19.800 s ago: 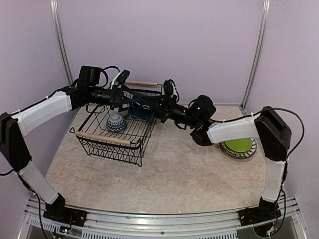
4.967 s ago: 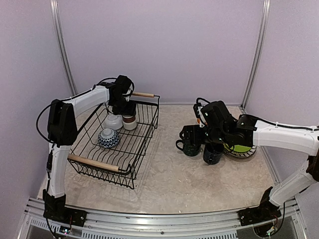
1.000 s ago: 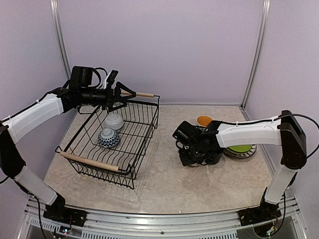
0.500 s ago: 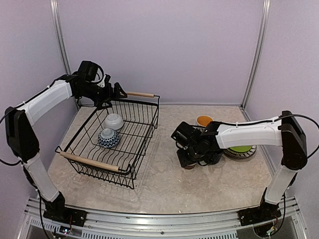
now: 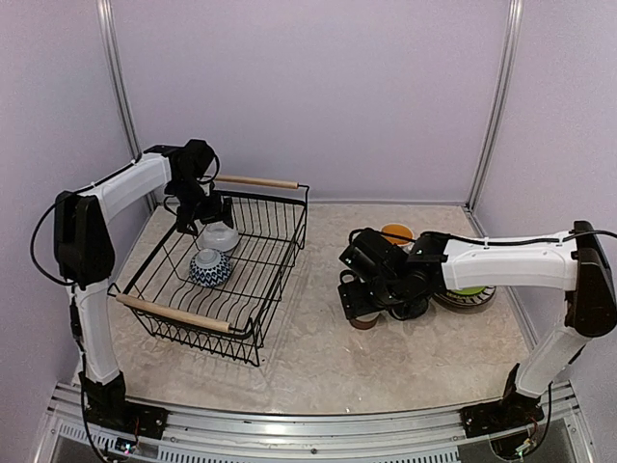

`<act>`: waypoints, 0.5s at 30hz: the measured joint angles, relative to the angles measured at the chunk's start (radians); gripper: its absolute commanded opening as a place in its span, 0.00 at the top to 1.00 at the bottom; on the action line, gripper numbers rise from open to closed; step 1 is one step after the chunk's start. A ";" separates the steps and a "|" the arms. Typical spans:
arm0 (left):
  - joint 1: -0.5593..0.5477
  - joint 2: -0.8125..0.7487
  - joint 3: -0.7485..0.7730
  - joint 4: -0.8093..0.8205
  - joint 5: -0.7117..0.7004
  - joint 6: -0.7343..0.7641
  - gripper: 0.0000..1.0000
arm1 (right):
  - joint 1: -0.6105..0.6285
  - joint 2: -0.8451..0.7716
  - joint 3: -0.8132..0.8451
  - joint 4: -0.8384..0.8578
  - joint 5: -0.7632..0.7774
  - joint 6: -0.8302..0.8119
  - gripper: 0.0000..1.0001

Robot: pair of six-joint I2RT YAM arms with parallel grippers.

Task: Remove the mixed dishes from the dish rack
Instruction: Move the bowl to the dish rack.

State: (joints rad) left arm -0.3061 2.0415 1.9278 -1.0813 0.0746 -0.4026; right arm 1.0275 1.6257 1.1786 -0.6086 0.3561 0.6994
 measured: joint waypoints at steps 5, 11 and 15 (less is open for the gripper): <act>-0.068 0.021 -0.013 -0.065 -0.092 0.021 0.01 | 0.000 -0.005 0.000 0.001 0.014 0.000 0.16; -0.089 0.027 -0.102 -0.103 -0.152 0.038 0.01 | 0.013 -0.011 0.000 0.015 0.024 0.000 0.15; -0.085 0.037 -0.104 -0.116 -0.173 0.048 0.01 | 0.028 -0.024 0.000 0.026 0.027 0.001 0.15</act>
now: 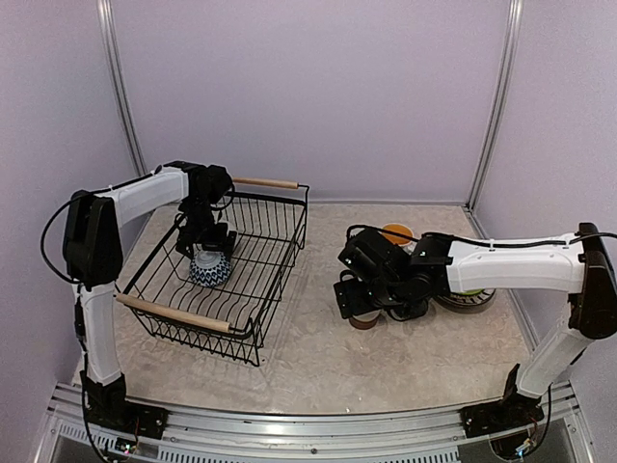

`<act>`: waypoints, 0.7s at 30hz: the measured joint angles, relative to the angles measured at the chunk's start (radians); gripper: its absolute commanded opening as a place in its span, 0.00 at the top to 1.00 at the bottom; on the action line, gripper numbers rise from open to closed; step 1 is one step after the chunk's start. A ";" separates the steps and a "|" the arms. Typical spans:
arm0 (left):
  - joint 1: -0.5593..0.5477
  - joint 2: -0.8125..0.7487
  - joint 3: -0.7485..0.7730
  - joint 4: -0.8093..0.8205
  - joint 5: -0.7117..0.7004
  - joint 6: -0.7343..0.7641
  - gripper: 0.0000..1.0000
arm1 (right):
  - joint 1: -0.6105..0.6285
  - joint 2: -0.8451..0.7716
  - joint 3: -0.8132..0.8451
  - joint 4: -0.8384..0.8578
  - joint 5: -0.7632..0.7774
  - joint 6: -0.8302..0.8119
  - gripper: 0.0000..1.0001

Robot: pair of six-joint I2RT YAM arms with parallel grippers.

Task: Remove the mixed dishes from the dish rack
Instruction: Move the bowl to the dish rack.

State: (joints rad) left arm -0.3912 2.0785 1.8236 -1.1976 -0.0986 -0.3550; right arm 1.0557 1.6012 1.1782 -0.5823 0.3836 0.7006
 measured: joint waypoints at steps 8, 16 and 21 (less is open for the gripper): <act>0.011 0.006 0.000 0.001 0.050 0.018 0.07 | 0.019 -0.012 -0.002 0.010 0.017 0.017 0.15; 0.003 0.006 0.000 0.029 0.169 0.042 0.09 | 0.025 -0.012 -0.003 0.032 0.019 0.023 0.14; -0.050 -0.001 -0.005 0.063 0.200 0.067 0.07 | 0.031 -0.012 -0.003 0.035 0.022 0.024 0.14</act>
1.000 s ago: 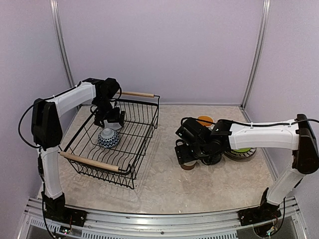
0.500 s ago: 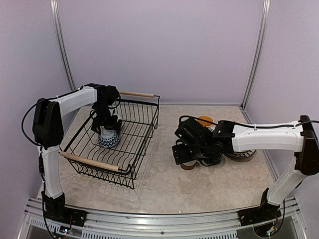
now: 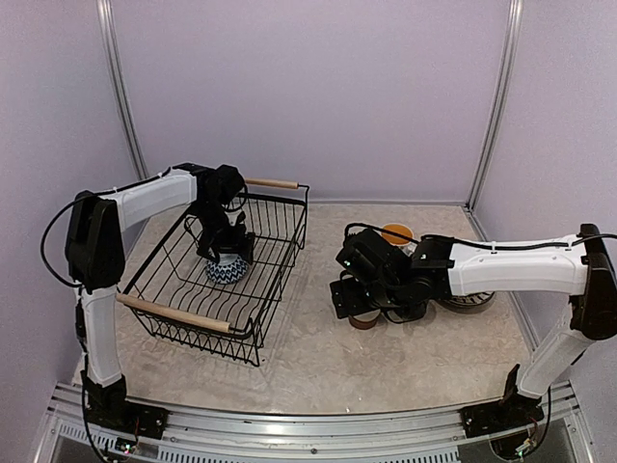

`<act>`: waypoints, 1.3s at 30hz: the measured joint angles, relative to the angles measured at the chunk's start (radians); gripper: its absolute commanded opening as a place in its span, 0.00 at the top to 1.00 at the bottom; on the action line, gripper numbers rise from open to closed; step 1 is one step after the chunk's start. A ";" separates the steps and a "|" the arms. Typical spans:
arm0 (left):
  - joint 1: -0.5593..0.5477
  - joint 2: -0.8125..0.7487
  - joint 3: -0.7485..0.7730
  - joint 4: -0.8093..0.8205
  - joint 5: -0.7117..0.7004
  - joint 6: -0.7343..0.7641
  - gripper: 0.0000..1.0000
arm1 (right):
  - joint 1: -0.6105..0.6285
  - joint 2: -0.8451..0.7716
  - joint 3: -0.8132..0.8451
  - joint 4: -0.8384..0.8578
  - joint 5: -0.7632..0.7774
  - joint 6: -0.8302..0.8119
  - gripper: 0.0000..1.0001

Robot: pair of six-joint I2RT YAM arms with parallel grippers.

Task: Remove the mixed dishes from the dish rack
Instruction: Move the bowl to the dish rack, then grab the bowl from the dish rack.

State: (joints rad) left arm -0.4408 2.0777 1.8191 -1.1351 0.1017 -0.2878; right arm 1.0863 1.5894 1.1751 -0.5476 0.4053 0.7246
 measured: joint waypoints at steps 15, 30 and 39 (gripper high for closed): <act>0.086 -0.081 -0.032 0.079 -0.057 -0.005 0.09 | 0.000 0.010 0.000 0.023 0.001 -0.006 0.12; 0.089 0.019 0.018 0.079 -0.033 -0.002 0.24 | 0.000 -0.076 0.002 0.038 0.052 -0.026 0.05; 0.066 0.055 0.038 0.052 -0.087 0.000 0.31 | 0.000 -0.101 0.002 0.044 0.075 -0.032 0.04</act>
State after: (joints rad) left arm -0.3748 2.1330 1.8572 -1.0828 0.0147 -0.2882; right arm 1.0866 1.4879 1.1770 -0.5034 0.4801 0.6930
